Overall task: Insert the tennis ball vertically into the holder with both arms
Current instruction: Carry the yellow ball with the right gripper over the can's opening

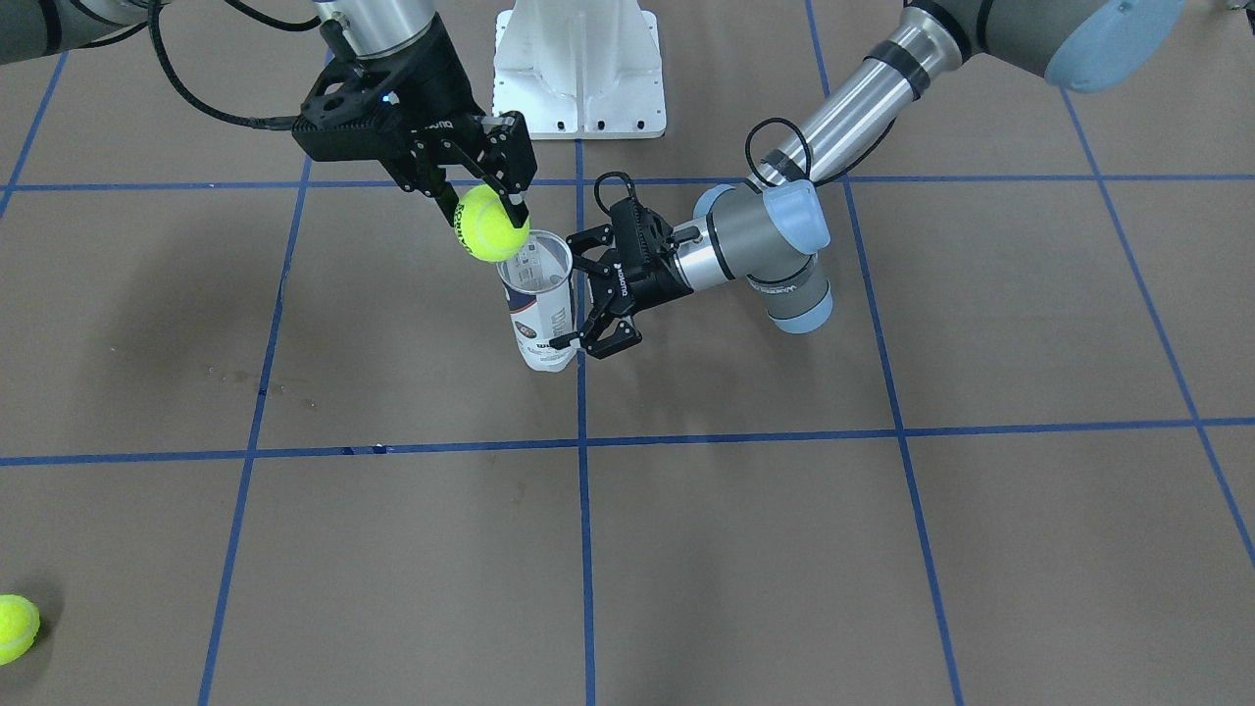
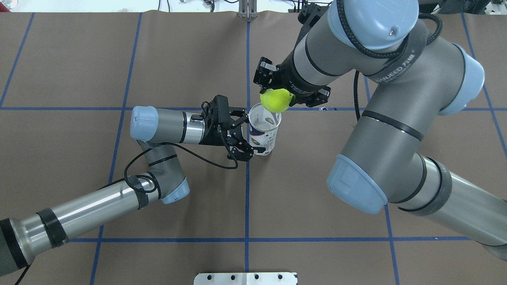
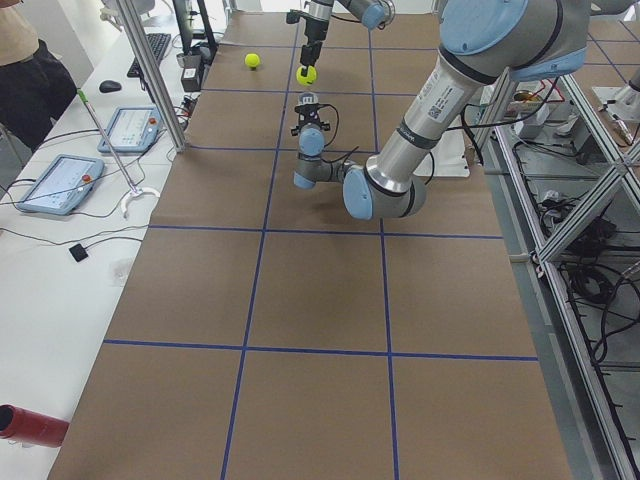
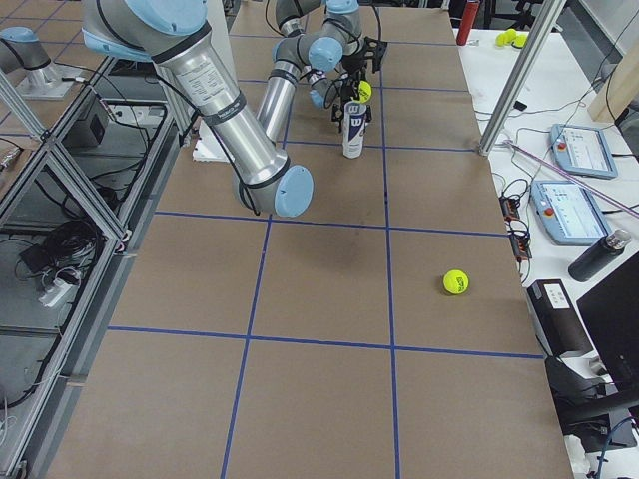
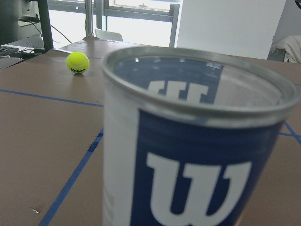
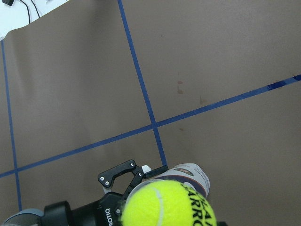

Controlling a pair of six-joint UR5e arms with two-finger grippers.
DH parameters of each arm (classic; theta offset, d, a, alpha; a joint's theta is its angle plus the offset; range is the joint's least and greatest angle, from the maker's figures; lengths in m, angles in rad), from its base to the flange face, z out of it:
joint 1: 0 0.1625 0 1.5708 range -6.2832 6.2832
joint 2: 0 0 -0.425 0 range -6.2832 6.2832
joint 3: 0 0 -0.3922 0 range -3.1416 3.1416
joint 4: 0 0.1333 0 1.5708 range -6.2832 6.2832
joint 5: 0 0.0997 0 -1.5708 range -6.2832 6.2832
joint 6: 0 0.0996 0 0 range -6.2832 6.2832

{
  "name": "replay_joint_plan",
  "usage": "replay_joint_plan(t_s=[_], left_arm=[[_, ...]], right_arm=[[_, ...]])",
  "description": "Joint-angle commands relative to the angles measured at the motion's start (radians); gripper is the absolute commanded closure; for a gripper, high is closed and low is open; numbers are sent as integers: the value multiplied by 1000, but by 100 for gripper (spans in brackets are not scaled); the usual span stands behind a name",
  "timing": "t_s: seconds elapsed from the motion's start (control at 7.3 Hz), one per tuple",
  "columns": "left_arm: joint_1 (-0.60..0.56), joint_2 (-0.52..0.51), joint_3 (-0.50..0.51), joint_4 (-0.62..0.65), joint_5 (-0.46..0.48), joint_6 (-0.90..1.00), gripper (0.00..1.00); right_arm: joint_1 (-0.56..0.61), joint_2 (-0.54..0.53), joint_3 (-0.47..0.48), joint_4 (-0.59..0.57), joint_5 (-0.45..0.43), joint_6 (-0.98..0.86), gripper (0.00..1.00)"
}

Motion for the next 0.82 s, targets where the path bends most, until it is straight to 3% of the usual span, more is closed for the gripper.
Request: replay_joint_plan(t_s=[0.0, 0.41, 0.55, 0.68], left_arm=[[0, 1, 0, 0, -2, 0, 5], [0, 1, 0, 0, -2, -2, 5], [0, 1, 0, 0, -2, -2, 5], [0, 1, 0, 0, 0, -2, 5]], right_arm=[[0, 18, -20, -14, -1, -1, 100], [0, 44, -54, -14, -3, -3, 99], [0, 44, -54, -13, -3, -3, 87], [0, 43, -54, -13, -4, -3, 81]])
